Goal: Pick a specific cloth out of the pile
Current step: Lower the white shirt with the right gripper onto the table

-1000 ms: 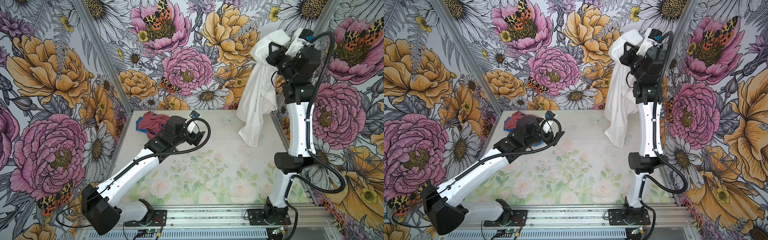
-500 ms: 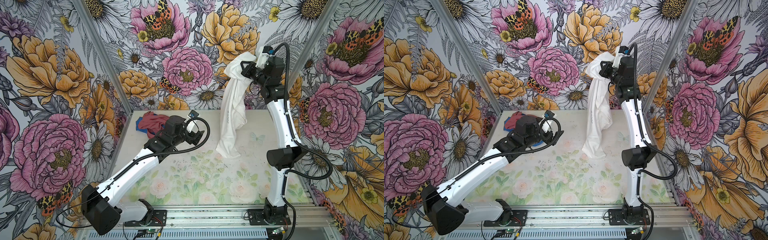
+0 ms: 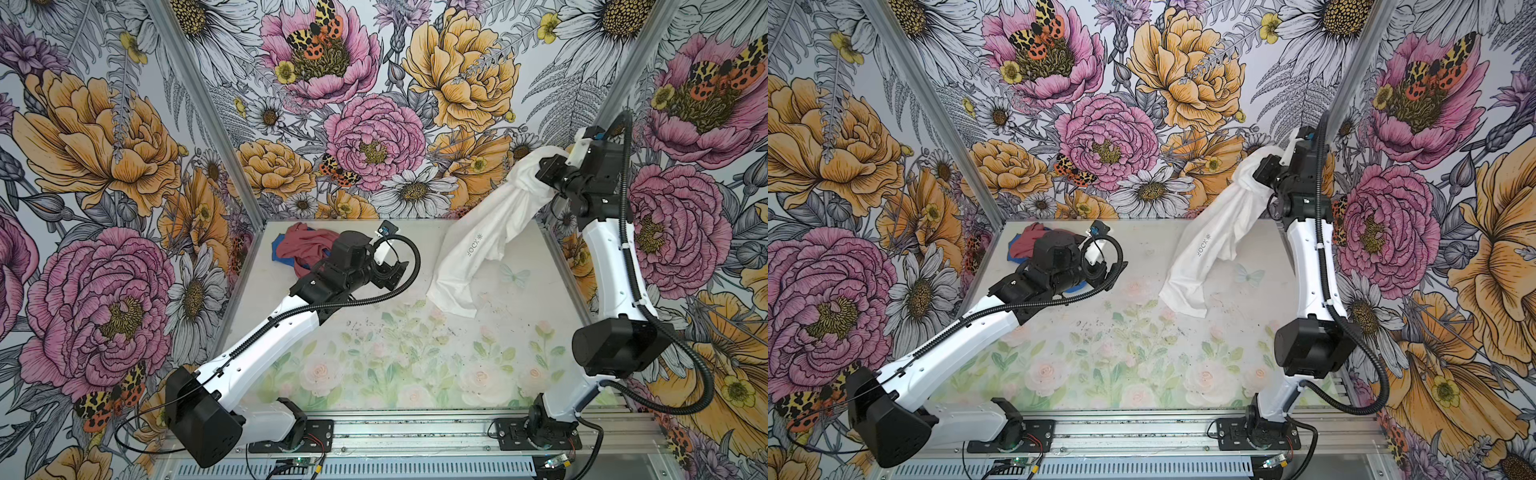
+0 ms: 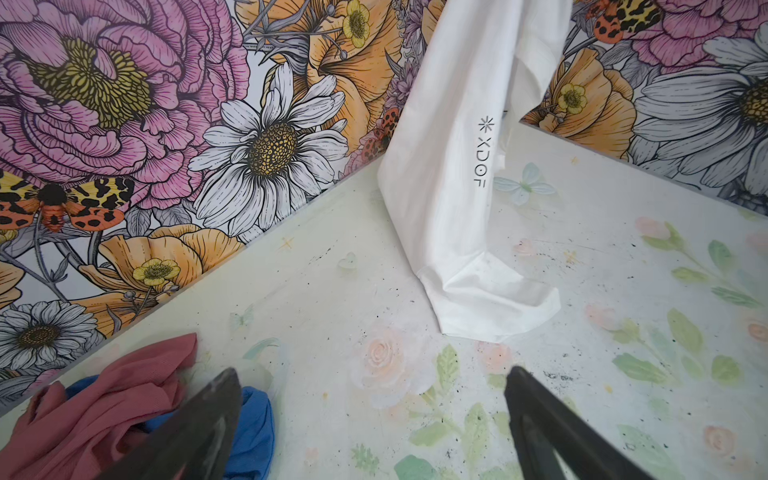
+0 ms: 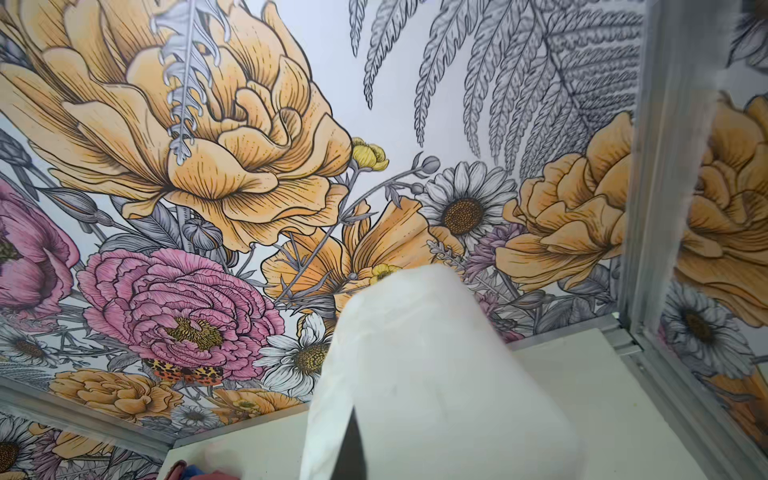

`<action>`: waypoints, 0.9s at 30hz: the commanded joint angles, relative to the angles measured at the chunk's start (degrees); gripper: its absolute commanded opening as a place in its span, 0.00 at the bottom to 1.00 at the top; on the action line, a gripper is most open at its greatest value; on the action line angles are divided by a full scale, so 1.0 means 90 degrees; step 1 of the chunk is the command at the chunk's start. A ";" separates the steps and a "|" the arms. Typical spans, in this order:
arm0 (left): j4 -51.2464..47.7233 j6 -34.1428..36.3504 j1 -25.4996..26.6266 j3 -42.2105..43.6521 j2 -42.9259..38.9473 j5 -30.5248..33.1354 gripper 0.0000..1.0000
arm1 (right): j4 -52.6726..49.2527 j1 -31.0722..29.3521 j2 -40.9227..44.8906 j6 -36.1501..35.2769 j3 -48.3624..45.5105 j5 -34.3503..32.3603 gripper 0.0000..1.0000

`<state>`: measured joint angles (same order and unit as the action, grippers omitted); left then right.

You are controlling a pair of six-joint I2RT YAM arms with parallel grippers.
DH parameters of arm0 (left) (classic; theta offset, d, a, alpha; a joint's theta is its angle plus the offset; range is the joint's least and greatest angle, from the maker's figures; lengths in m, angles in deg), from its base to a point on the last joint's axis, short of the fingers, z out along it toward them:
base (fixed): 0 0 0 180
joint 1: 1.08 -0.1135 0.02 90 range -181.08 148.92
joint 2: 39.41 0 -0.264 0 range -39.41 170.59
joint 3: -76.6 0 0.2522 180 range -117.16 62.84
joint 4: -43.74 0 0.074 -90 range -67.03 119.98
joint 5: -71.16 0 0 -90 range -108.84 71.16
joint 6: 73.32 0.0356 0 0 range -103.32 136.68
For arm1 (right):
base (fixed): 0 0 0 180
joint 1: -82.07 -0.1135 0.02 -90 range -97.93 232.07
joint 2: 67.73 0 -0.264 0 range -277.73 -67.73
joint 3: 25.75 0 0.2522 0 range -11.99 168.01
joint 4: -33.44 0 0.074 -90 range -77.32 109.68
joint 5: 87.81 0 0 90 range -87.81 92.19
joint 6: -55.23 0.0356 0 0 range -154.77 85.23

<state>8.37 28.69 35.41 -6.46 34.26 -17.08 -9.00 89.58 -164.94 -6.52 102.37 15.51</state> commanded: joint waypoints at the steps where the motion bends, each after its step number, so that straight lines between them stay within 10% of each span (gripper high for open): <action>1: 0.0057 -0.0016 -0.0060 -0.0064 0.0038 0.0000 0.99 | 0.0364 -0.0058 0.0449 -0.0253 -0.0392 0.0104 0.00; 17: 0.0047 0.0015 -0.0046 -0.0053 0.0052 0.0073 0.99 | 0.1166 -0.1312 -0.0625 0.0720 -0.0969 0.1551 0.00; 27: 0.0047 0.0022 0.0030 -0.0054 0.0060 0.0058 0.99 | 0.1150 0.0000 0.0385 0.0499 -0.3039 0.0787 0.00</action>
<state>8.37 28.71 35.43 -6.46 34.34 -17.06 0.11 85.32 -164.09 -1.05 79.34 25.70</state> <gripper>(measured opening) 0.990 0.065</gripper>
